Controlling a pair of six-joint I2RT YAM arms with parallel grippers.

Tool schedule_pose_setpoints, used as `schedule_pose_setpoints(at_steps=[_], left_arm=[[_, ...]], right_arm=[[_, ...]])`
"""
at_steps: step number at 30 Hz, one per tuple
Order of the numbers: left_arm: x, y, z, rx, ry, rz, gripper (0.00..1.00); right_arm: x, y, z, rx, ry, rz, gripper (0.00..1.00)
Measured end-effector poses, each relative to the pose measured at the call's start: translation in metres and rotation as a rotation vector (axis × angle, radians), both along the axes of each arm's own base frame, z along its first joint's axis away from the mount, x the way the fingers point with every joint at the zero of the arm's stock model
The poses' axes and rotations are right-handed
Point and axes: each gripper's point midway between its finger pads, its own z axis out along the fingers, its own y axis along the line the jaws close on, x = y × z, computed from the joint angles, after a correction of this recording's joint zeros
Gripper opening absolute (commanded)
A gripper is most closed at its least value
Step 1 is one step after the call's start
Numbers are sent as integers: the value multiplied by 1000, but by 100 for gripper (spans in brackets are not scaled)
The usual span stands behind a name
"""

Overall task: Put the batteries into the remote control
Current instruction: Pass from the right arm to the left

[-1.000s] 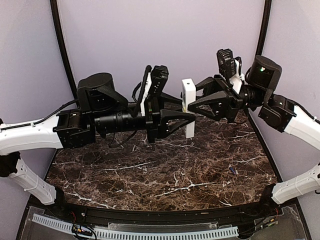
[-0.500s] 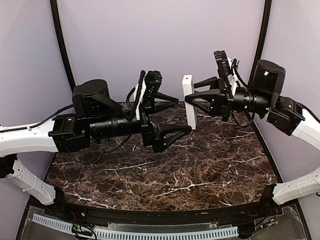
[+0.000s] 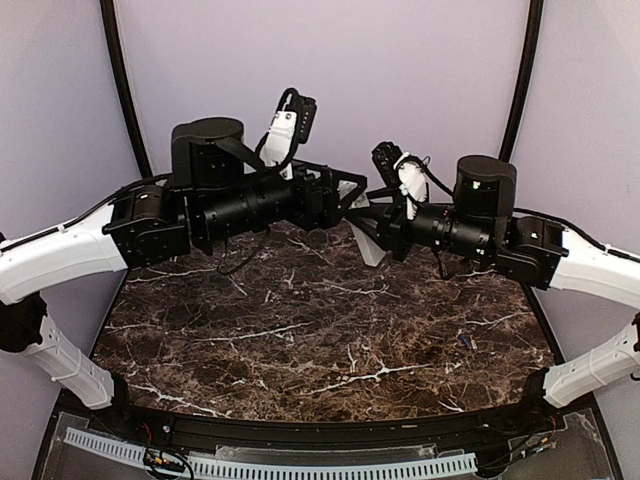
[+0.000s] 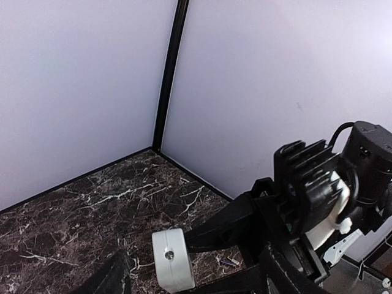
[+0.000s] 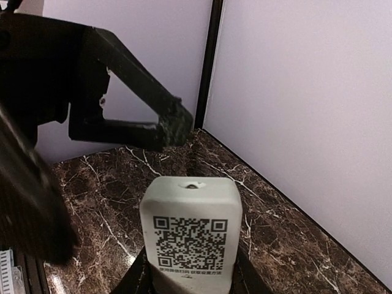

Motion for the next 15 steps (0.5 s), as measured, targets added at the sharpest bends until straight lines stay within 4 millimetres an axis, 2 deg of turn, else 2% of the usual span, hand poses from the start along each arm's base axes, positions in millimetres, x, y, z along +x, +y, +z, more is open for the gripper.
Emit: schedule_pose_setpoints(at_steps=[5, 11, 14, 15], left_arm=[[13, -12, -41, 79, 101, 29, 51], [25, -5, -51, 74, 179, 40, 39], [22, -6, -52, 63, 202, 24, 24], [21, -7, -51, 58, 209, 14, 16]], right_arm=[[-3, 5, -2, -12, -18, 3, 0], [-4, 7, -1, -17, -37, 8, 0], [-5, 8, -1, -25, -48, 16, 0], [-6, 9, -1, -27, -52, 21, 0]])
